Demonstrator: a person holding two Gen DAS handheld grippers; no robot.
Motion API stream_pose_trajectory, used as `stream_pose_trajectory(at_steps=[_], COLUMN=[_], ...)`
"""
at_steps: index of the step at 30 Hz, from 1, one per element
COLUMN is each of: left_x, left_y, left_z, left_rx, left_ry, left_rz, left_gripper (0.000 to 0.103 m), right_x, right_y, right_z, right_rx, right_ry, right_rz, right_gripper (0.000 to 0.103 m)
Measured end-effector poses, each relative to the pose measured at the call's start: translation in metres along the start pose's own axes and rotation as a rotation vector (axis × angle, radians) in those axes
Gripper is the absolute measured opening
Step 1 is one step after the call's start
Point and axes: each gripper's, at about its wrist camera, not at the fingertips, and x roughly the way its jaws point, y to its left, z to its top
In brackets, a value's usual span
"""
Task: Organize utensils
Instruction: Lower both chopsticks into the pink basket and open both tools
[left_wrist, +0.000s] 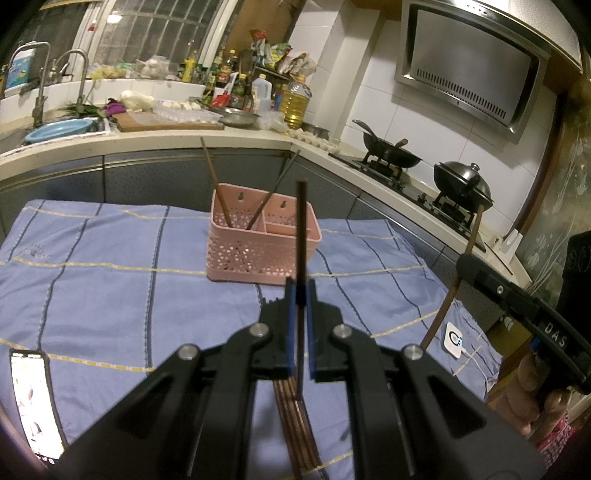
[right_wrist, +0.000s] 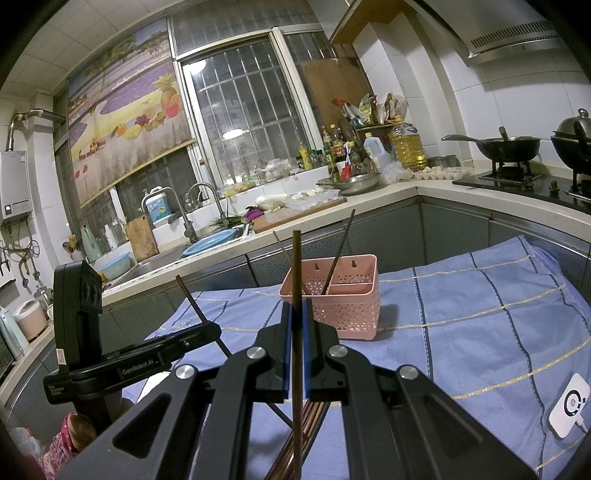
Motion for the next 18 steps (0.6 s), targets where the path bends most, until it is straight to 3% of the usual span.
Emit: stream_pose_trajectory(at_steps=[13,18], left_x=[-0.007,-0.017], left_y=[-0.003,-0.003], left_z=[0.005,0.026], left_rx=[0.018,0.041], left_ry=[-0.031,-0.068], left_rz=[0.011,0.019], left_gripper=[0.004,0.004], right_x=[-0.001,0.008], right_y=[0.001,0.002], right_z=[0.016,0.03], right_rx=[-0.033,-0.039], right_ry=[-0.051,-0.054], right_rz=[0.021,0.032], right_gripper=[0.005,0.005])
